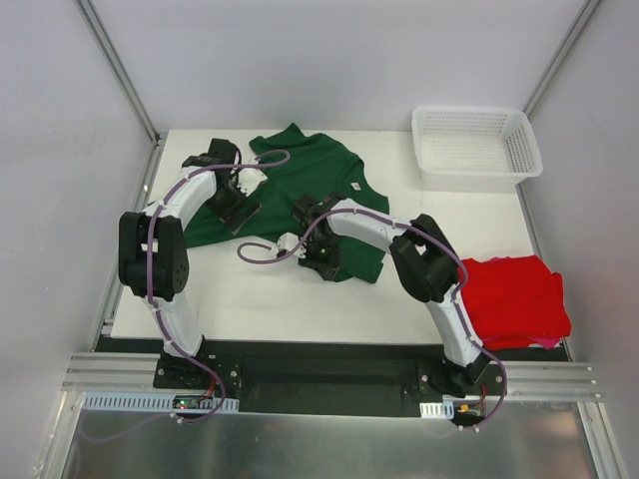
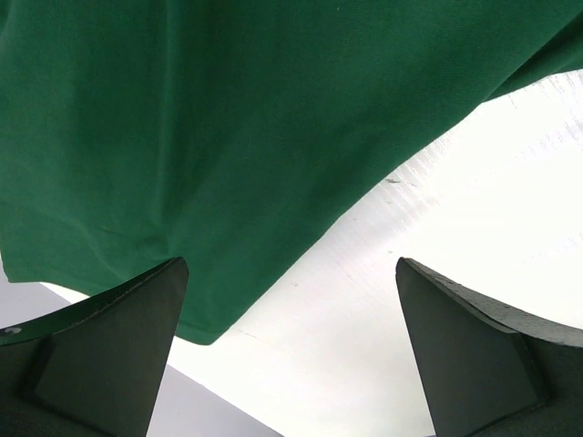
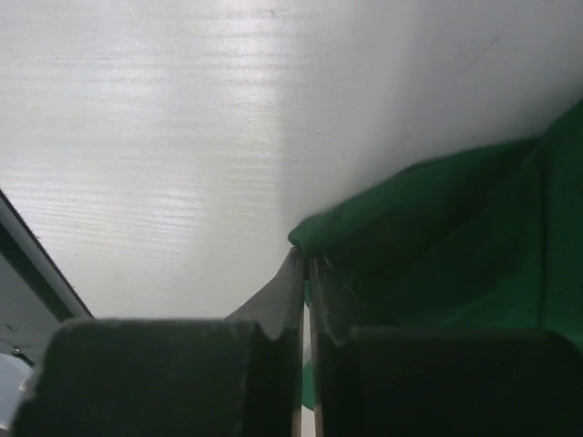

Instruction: Fold and stack the t-shirts

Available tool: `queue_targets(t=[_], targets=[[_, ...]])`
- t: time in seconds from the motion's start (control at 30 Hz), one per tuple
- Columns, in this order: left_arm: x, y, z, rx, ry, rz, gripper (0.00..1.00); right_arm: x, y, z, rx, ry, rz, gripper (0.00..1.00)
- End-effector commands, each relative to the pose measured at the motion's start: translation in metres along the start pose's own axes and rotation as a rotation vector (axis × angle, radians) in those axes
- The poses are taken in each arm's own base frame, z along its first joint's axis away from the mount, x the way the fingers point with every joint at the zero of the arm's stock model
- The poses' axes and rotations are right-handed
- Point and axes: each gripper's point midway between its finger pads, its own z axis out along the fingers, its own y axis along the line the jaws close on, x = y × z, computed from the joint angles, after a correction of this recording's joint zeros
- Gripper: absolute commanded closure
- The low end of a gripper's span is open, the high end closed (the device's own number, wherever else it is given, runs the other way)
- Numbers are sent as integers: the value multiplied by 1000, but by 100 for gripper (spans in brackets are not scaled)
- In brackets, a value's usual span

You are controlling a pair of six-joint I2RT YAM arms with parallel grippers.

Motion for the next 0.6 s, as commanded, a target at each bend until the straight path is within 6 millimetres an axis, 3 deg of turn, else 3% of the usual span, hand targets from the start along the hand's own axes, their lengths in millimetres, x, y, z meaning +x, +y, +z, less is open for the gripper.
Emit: queue_targets(t=[0.0,0.3,0.43,0.57], targets=[[-5,1,-17,-11,-27,-12,1,-10,24,-6,-116,-51,-22,99],[-5,1,-17,-10,-26,-5,1,-50,71,-45,-351,-234,-45,99],[-4,3,-19,-18,-22,1,1,-59,85,-49,-422,-281,-50,99],[-3,3,-23,-24,-22,8,1,-63,94,-38,-493,-293,-31,99]])
